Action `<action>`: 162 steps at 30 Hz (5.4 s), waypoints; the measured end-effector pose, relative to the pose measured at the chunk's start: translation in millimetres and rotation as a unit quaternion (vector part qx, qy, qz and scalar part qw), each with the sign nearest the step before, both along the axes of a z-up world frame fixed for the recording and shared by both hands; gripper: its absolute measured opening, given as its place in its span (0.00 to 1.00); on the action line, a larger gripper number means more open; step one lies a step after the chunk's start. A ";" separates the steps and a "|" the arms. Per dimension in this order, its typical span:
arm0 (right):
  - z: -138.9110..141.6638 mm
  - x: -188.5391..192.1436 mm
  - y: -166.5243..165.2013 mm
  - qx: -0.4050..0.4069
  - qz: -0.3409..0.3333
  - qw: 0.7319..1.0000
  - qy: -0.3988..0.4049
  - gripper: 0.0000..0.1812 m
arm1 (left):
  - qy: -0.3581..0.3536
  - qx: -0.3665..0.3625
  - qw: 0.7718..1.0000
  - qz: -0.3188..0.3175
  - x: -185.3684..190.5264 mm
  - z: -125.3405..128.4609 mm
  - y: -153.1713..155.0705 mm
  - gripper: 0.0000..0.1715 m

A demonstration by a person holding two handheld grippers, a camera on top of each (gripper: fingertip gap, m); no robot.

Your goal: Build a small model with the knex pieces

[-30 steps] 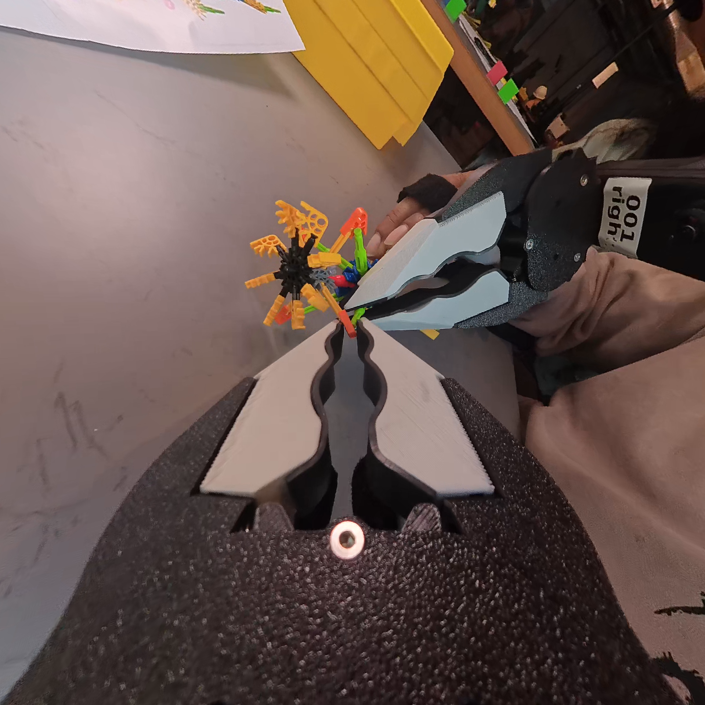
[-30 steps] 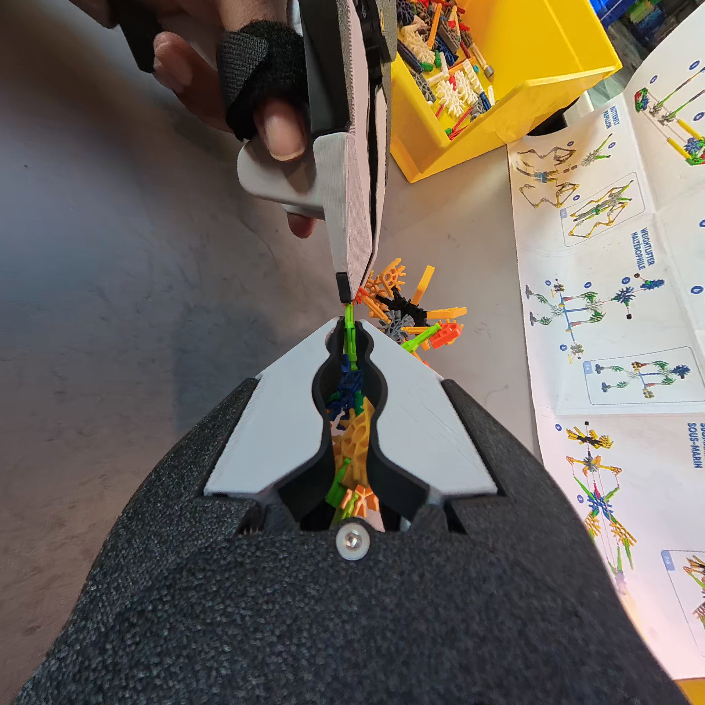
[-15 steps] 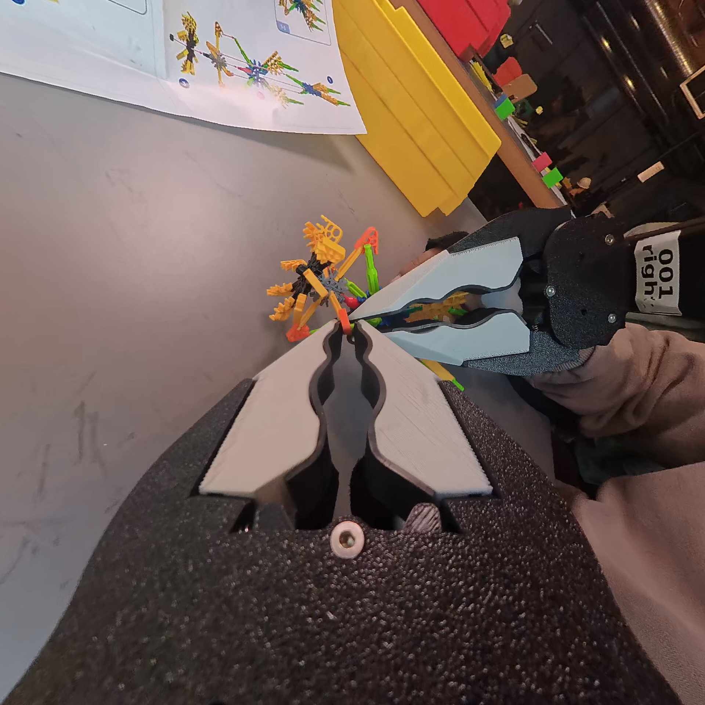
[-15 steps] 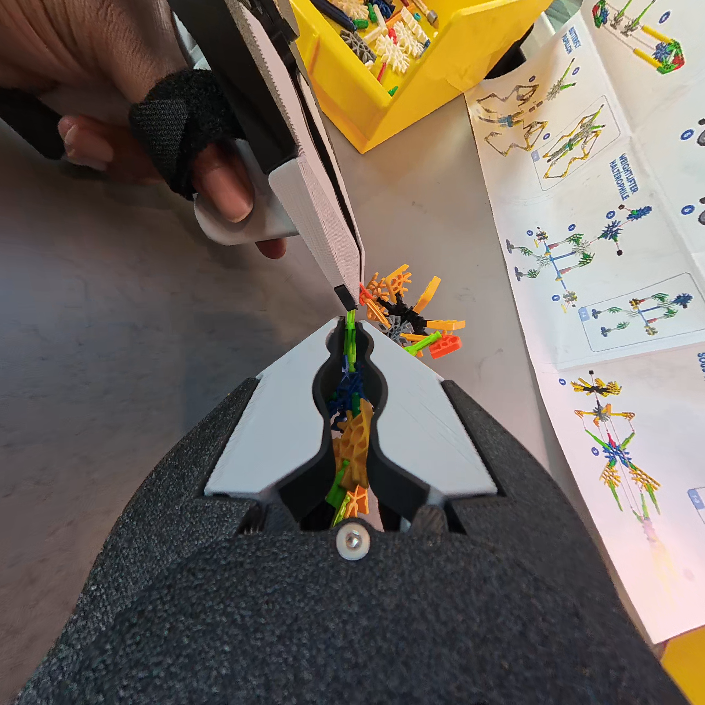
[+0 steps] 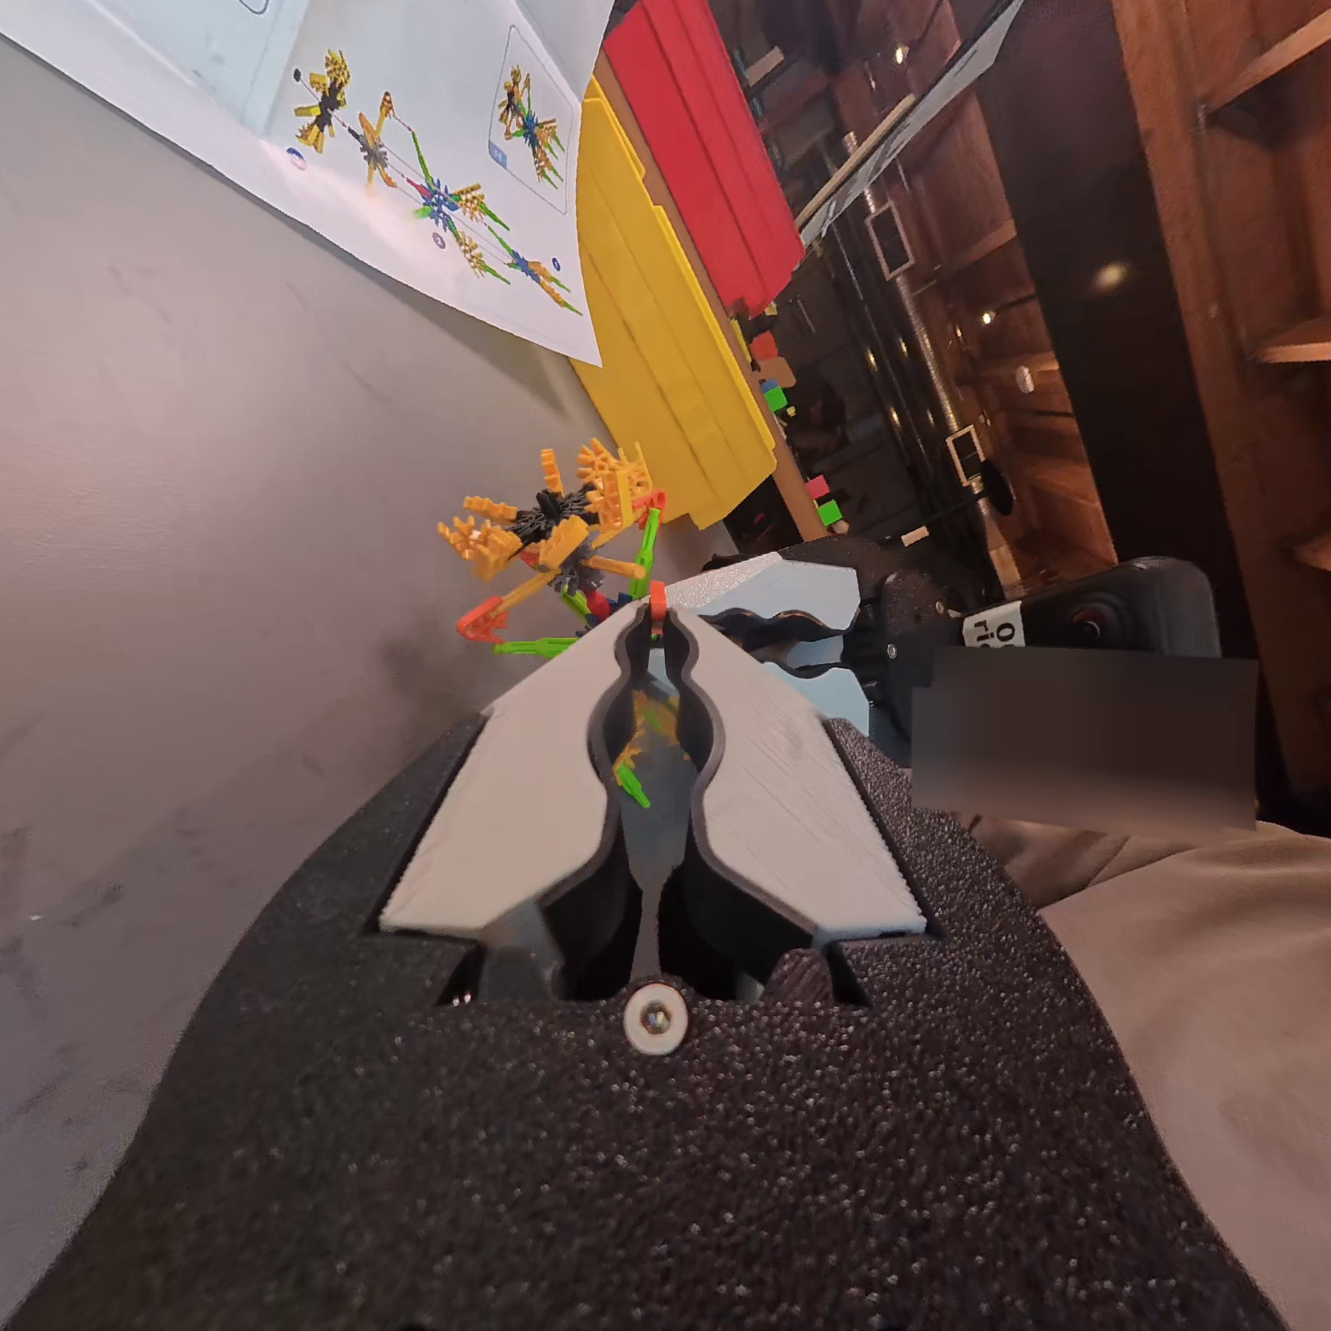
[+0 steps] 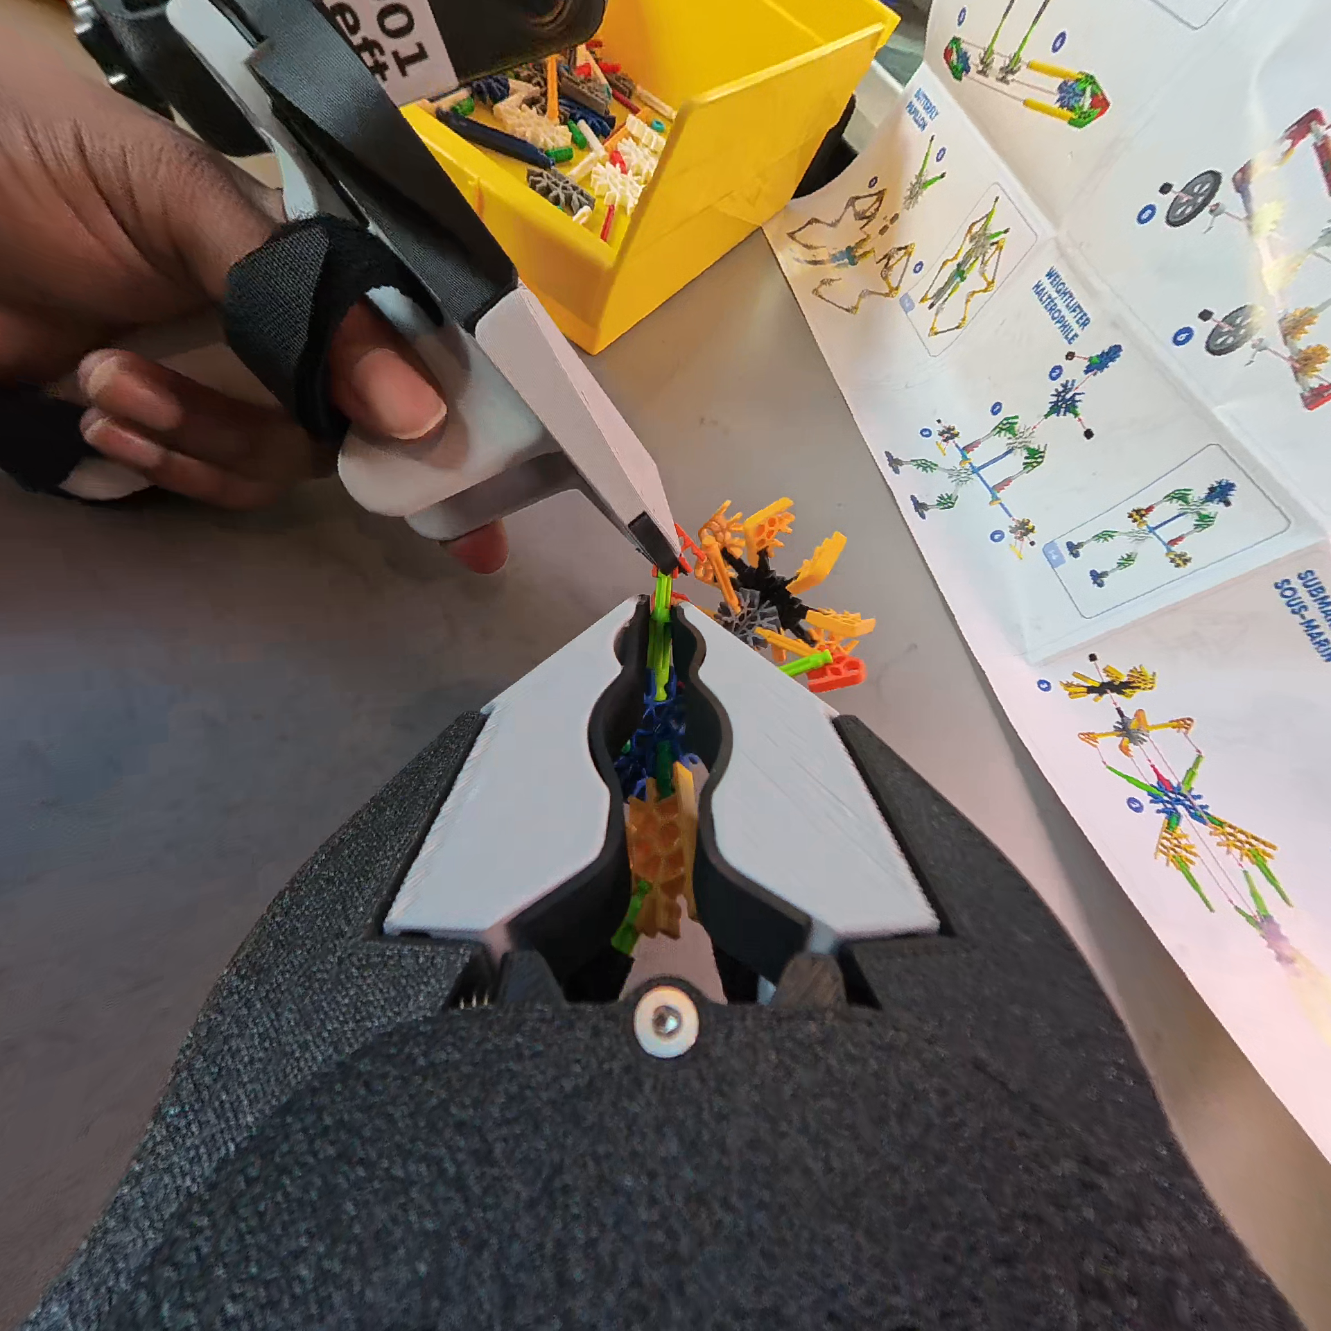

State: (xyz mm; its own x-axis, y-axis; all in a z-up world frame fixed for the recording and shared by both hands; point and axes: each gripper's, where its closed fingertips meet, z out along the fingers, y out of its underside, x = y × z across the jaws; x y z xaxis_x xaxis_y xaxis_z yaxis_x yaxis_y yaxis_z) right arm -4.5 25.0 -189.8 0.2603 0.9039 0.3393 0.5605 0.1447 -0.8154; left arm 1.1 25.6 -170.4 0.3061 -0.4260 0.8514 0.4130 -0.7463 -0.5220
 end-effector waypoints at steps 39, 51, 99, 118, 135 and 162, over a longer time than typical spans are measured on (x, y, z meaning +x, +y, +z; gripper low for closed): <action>47.0 -2.1 -19.1 -0.034 0.128 0.976 0.173 0.02 | 0.061 0.121 0.991 -0.017 -13.9 28.0 -23.1 0.10; 60.5 0.7 -7.7 -0.063 0.061 0.977 0.197 0.06 | 0.220 0.199 0.944 0.145 -17.1 35.8 -8.2 0.01; 30.7 6.7 1.3 -0.128 0.086 0.980 0.124 0.11 | 0.216 0.065 0.973 0.044 5.6 -16.4 -20.8 0.04; 10.7 12.6 -37.9 -0.371 0.203 0.903 0.076 0.07 | 0.178 0.025 0.973 -0.143 3.9 -22.3 -59.0 0.08; 14.8 21.4 -41.5 -0.316 0.170 0.933 0.031 0.01 | 0.237 -0.012 0.958 -0.160 -13.6 -28.3 -72.8 0.29; 17.0 52.5 -95.9 -0.291 0.398 0.870 0.002 0.01 | 0.322 0.380 0.828 -0.257 36.9 4.9 -96.5 0.13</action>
